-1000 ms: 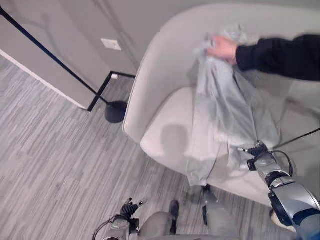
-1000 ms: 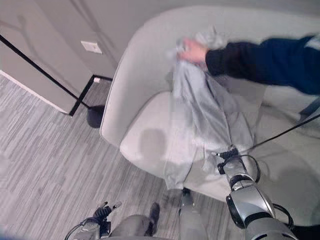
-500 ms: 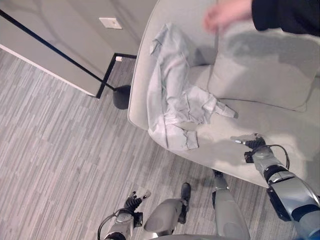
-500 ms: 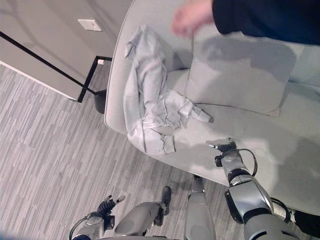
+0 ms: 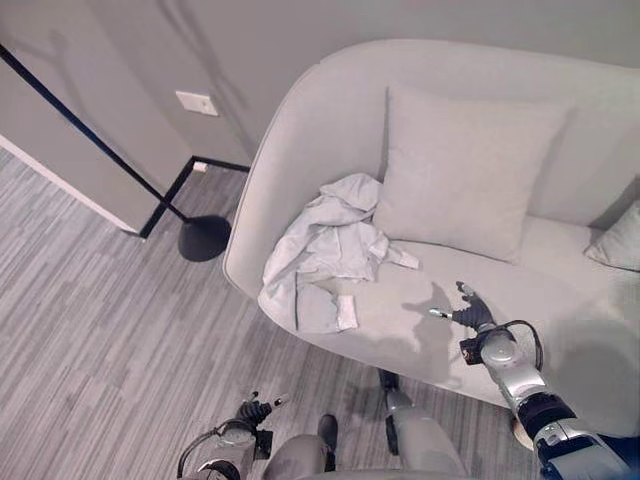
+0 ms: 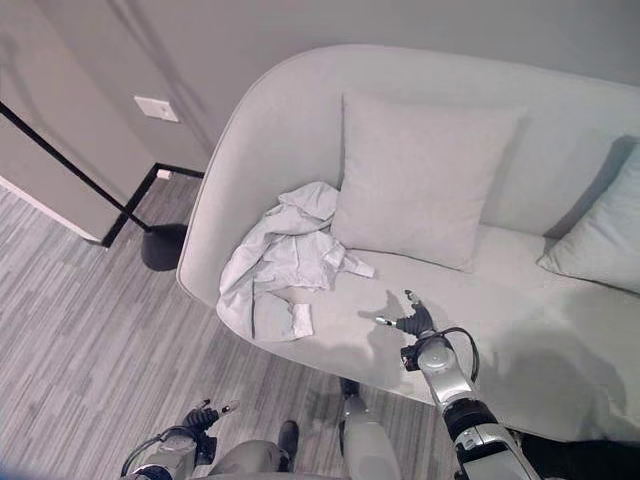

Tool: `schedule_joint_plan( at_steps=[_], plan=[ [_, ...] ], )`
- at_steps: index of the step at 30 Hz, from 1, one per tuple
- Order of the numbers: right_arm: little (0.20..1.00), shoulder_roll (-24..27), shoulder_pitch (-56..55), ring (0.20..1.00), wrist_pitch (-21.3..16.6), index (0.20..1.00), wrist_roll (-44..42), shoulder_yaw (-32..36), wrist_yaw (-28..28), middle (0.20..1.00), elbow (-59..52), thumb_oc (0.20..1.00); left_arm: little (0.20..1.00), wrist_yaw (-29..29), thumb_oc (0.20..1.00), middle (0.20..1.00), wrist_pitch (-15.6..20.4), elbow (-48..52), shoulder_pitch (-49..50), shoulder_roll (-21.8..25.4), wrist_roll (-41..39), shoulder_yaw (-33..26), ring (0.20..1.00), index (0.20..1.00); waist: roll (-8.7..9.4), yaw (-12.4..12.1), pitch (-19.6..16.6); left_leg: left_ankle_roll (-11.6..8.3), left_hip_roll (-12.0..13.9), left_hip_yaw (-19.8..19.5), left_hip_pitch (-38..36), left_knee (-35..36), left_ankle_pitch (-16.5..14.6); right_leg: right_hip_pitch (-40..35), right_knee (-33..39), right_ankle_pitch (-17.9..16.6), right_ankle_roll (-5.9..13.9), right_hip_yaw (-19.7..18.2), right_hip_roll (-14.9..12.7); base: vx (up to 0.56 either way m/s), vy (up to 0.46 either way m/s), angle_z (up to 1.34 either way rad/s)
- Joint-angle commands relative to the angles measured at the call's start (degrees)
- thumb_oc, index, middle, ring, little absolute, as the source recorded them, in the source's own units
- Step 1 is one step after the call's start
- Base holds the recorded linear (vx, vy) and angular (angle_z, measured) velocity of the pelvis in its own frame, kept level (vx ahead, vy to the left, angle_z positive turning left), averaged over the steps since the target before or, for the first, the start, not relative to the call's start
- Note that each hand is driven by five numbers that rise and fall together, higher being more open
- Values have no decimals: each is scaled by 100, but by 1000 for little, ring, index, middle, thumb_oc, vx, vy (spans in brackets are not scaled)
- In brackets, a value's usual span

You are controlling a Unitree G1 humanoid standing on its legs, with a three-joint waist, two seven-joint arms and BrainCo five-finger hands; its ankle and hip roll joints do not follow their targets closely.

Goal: Hang the clothes on the sofa on the clothes rack.

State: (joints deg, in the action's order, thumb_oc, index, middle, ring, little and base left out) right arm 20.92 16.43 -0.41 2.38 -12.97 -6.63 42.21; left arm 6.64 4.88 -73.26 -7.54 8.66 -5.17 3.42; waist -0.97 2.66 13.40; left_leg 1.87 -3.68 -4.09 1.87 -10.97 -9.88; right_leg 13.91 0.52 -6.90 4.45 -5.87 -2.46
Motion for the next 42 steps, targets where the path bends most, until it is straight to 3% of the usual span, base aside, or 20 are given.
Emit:
schedule_joint_plan(
  at_steps=[1, 3, 5, 8, 11, 13, 14, 15, 18, 20, 21, 23, 24, 28, 30, 34, 37, 39, 40, 42],
  plan=[
    [1000, 122, 253, 1000, -214, 1000, 191, 0, 94, 1000, -446, 1000, 1000, 51, 1000, 1000, -11, -149, -159, 147, 109, 22, 1000, 1000, -446, -135, 29, -254, 358, -104, -296, 1215, 1306, -134, -1230, -3, -174, -292, 108, -71, -27, -32],
    [1000, 156, 243, 1000, -237, 1000, 320, -125, 192, 1000, -582, 1000, 1000, 64, 1000, 1000, -31, -297, -124, 268, 149, 33, 1000, 1000, -323, -267, -214, -244, 244, -16, -46, 1086, 1327, -714, -1279, 27, -124, -262, 254, -51, -60, -31],
    [1000, 29, 191, 1000, -282, 1000, 303, -196, 155, 1000, -493, 1000, 1000, 39, 1000, 1000, -81, -365, -57, 279, 98, -182, 1000, 1000, 29, -355, -616, -302, 238, 193, 78, 758, 1222, -1104, -391, 162, -263, -150, 147, 54, -126, -14],
    [1000, 92, 202, 1000, -272, 1000, 347, -255, 139, 1000, -442, 1000, 1000, 41, 1000, 1000, -84, -290, -51, 240, 18, -267, 1000, 1000, 124, -292, -571, -358, 316, 339, 215, 223, 1149, -1237, -208, 116, -251, 12, 30, 19, -72, 45],
    [1000, 163, 409, 1000, -268, 1000, 414, -412, 92, 1000, -286, 1000, 1000, 7, 1000, 1000, -12, 78, -42, 125, 74, -250, 1000, 1000, 422, -385, -344, -588, 646, 520, 957, -1345, 1145, -1527, 17, 89, -290, 113, -408, -24, -32, 84],
    [1000, 221, 533, 1000, -267, 1000, 520, -475, 31, 1000, -20, 1000, 1000, -4, 1000, 1000, -23, 133, -27, 86, 99, -248, 1000, 1000, 321, -354, -355, -506, 1302, 614, 1094, -999, 1092, -1707, 140, 131, -246, 266, -471, 57, 113, 48],
    [1000, 241, 593, 1000, -252, 1000, 528, -514, -16, 1000, 170, 1000, 1000, -19, 1000, 1000, -35, 153, 33, 76, 105, -271, 1000, 1000, 249, -393, -384, -468, 1428, 628, 989, -579, 1113, -1806, 208, 146, -252, 294, -477, 91, 120, 66],
    [1000, 241, 593, 1000, -252, 1000, 528, -515, -16, 1000, 171, 1000, 1000, -19, 1000, 1000, -36, 153, 33, 76, 105, -271, 1000, 1000, 250, -394, -380, -468, 1427, 631, 982, -573, 1116, -1811, 209, 146, -252, 293, -479, 209, 250, 70],
    [1000, 208, 858, 1000, -194, 1000, 615, -661, -170, 1000, 815, 1000, 1000, 8, 1000, 1000, -70, 64, 158, 122, 155, -322, 1000, 1000, 37, -615, -617, -442, 1458, 327, 1116, 1400, 1419, -1993, 398, 260, -255, 260, -524, 204, 284, 26],
    [1000, 273, 940, 1000, -148, 1000, 555, -676, -251, 1000, 1127, 1000, 1000, -19, 1000, 1000, -74, -38, 149, 102, 248, -247, 1000, 1000, -43, -603, -646, -542, 1441, 478, 1209, 1597, 1332, -2110, 439, 317, -278, 355, -629, 283, 468, 22],
    [1000, 234, 963, 1000, -88, 1000, 484, -620, -290, 1000, 1393, 1000, 1000, -68, 1000, 1000, -61, -138, 194, 75, 436, -139, 1000, 1000, -198, -576, -831, -634, 1415, 508, 1018, 1597, 1473, -2149, 448, 256, -299, 345, -776, 282, 406, 9],
    [1000, 194, 975, 1000, -63, 1000, 453, -596, -324, 1000, 1560, 1000, 1000, -67, 1000, 1000, -60, -173, 191, 117, 548, -47, 1000, 1000, -221, -586, -869, -640, 1369, 501, 875, 1597, 1633, -2156, 448, 219, -320, 330, -887, 187, 290, -2],
    [1000, 194, 975, 1000, -63, 1000, 453, -596, -324, 1000, 1560, 1000, 1000, -67, 1000, 1000, -60, -173, 191, 117, 548, -47, 1000, 1000, -221, -586, -867, -640, 1369, 502, 872, 1597, 1633, -2159, 448, 219, -320, 330, -887, 236, 395, -10],
    [1000, 67, 1558, 1000, 28, 1000, 211, -656, -604, 1000, 2400, 1000, 1000, 32, 1000, 1000, -19, 180, -97, 325, 646, 160, 1000, 1000, -386, -745, -677, -627, 988, 691, 612, 1411, 1589, -2035, 448, 239, -283, 533, -1530, 173, 405, -6],
    [1000, 65, 1566, 1000, 24, 1000, 209, -658, -604, 1000, 2407, 1000, 1000, 32, 1000, 1000, -20, 180, -101, 325, 646, 157, 1000, 1000, -386, -742, -671, -627, 987, 690, 613, 1406, 1586, -2037, 448, 239, -282, 534, -1532, 16, 198, 6],
    [1000, 21, 2538, 1000, 82, 1000, -84, -827, -836, 1000, 2889, 1000, 1000, 156, 1000, 1000, 55, 450, -444, 345, 658, 303, 1000, 1000, -635, -792, -234, -632, 894, 773, 880, 1140, 1542, -1746, 448, 294, -264, 639, -1832, -55, 254, 8],
    [1000, -24, 3175, 1000, 105, 1000, -176, -981, -1011, 1000, 3125, 1000, 1000, 187, 1000, 1000, 86, 733, -654, 387, 673, 412, 1000, 1000, -665, -837, 276, -668, 921, 723, 1177, 734, 1492, -1633, 448, 296, -266, 618, -1892, -127, 87, -7],
    [1000, -27, 3208, 1000, 95, 1000, -183, -988, -1011, 1000, 3150, 1000, 1000, 186, 1000, 1000, 83, 733, -672, 387, 673, 402, 1000, 1000, -669, -829, 302, -669, 925, 718, 1188, 699, 1474, -1640, 448, 295, -266, 620, -1889, -118, 24, 18],
    [1000, 153, 4102, 1000, 127, 1000, -221, -1061, -1327, 1000, 3793, 1000, 1000, 225, 1000, 1000, 115, 1027, -928, 517, 685, 561, 1000, 1000, -713, -976, 799, -751, 999, 577, 1633, 241, 1519, -1538, 448, 248, -292, 602, -1888, -176, 8, 16],
    [1000, 256, 4366, 1000, 110, 1000, -189, -1081, -1479, 1000, 4008, 1000, 1000, 244, 1000, 1000, 122, 1107, -1041, 531, 683, 557, 1000, 1000, -766, -1009, 982, -777, 1042, 531, 1823, 13, 1502, -1492, 441, 223, -299, 592, -1869, -147, 8, 10]
  ],
)
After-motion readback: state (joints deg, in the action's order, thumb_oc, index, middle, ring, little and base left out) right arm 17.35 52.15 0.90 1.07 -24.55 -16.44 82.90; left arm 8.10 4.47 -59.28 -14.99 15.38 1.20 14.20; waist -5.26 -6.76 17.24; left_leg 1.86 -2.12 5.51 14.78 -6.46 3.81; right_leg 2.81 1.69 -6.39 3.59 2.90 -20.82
